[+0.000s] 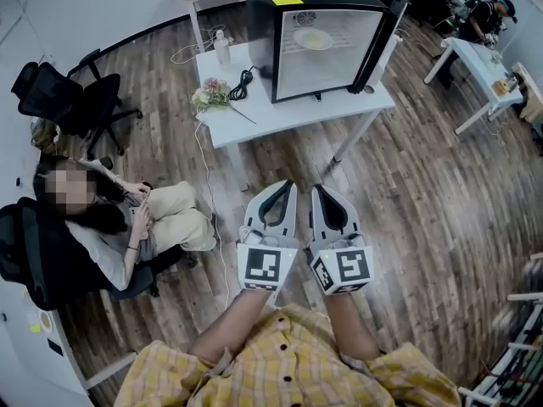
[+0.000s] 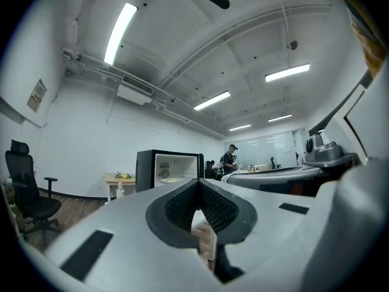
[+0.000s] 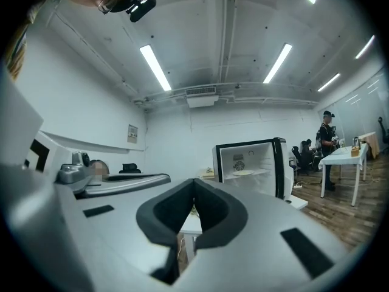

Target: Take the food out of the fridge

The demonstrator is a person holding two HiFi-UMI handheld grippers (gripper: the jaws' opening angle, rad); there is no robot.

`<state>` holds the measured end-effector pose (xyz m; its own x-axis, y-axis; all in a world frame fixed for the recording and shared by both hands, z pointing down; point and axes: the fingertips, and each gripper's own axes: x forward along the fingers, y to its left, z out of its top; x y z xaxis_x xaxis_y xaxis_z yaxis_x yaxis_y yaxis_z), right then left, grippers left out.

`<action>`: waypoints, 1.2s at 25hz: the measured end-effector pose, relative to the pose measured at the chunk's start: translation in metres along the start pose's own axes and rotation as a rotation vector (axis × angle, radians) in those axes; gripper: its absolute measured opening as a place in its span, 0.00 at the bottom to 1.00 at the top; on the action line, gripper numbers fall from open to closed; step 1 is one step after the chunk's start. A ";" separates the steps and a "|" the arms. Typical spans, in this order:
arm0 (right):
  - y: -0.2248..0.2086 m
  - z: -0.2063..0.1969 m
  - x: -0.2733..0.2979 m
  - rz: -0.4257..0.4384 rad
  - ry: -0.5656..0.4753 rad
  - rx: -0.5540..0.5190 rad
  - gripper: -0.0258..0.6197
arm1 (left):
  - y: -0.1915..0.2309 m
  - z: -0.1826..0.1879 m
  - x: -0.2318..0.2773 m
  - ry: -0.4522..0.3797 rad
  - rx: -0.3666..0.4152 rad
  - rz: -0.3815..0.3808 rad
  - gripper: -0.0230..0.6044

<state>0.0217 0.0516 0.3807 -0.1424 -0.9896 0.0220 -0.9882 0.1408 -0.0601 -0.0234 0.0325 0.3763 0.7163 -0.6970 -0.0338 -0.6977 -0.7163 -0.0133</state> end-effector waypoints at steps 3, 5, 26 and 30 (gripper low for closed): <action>-0.003 0.007 0.016 -0.023 -0.008 -0.009 0.05 | 0.014 0.004 0.012 -0.013 -0.003 -0.010 0.05; -0.007 0.009 0.024 -0.042 -0.009 -0.006 0.05 | 0.021 0.004 0.019 -0.019 -0.007 -0.015 0.05; -0.037 0.005 0.093 -0.045 -0.017 0.009 0.05 | 0.058 -0.006 0.081 -0.015 -0.018 -0.015 0.05; -0.052 0.012 0.116 -0.027 -0.026 0.007 0.05 | 0.067 -0.004 0.107 -0.014 -0.005 0.007 0.05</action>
<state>0.0577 -0.0704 0.3740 -0.1140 -0.9935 -0.0022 -0.9913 0.1139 -0.0666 0.0067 -0.0906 0.3758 0.7107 -0.7018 -0.0480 -0.7029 -0.7113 -0.0078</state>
